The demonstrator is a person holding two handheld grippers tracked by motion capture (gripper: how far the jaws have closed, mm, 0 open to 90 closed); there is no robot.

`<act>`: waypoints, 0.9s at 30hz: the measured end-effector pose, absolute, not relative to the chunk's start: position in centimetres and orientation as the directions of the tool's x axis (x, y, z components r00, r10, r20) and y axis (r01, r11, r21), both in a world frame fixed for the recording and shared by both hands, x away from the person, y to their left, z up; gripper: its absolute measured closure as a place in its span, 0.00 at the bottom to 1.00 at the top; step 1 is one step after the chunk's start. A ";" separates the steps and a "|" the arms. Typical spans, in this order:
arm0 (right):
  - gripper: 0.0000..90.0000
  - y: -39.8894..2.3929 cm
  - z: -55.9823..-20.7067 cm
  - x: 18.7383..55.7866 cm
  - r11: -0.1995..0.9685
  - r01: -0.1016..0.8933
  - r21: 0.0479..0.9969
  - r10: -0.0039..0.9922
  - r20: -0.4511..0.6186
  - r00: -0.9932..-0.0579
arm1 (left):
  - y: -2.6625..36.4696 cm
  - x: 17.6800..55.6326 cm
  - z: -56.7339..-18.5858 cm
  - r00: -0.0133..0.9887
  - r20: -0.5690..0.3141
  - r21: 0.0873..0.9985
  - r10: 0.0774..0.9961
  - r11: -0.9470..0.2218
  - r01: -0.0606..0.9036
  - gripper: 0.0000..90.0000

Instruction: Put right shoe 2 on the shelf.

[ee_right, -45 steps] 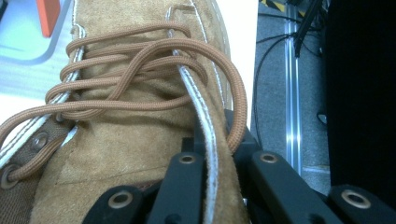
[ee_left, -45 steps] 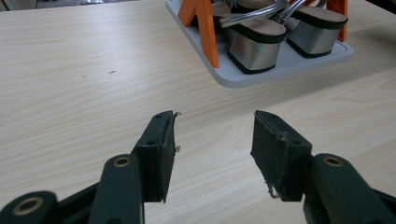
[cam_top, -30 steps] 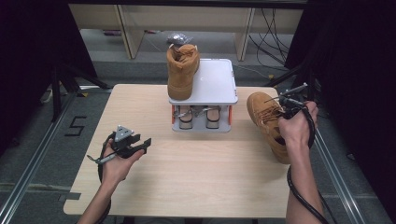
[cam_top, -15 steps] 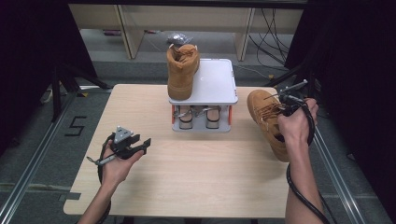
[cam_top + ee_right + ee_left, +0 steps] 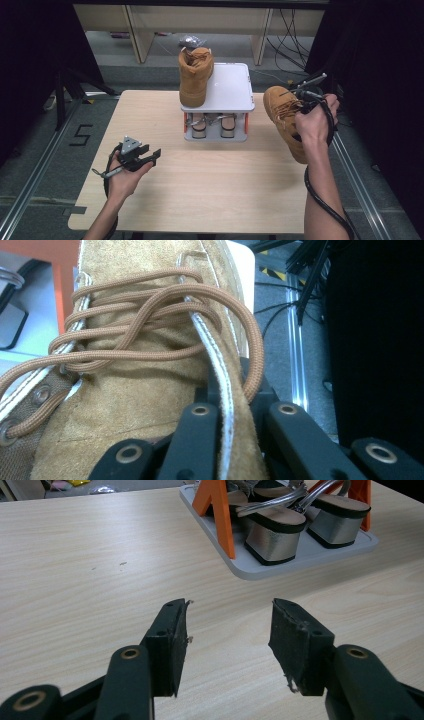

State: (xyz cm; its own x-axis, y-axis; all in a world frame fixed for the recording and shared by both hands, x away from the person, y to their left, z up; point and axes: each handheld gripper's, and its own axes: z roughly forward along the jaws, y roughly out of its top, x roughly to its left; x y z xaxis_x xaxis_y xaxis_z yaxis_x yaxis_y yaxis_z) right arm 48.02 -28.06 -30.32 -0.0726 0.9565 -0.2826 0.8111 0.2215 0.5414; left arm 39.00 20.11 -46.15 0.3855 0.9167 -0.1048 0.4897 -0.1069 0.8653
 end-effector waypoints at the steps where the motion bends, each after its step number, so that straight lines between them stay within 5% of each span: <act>1: 0.96 -28.1 -30.1 48.2 0.241 0.806 0.541 0.952 -0.292 -0.089 | 20.1 39.0 -46.2 0.386 -0.104 0.865 0.917 -0.107 0.490 0.54; 27: 0.96 -25.4 -26.3 50.4 0.279 0.773 0.569 0.938 -0.332 -0.094 | 20.0 38.8 -45.9 0.390 -0.108 0.870 0.915 -0.103 0.482 0.54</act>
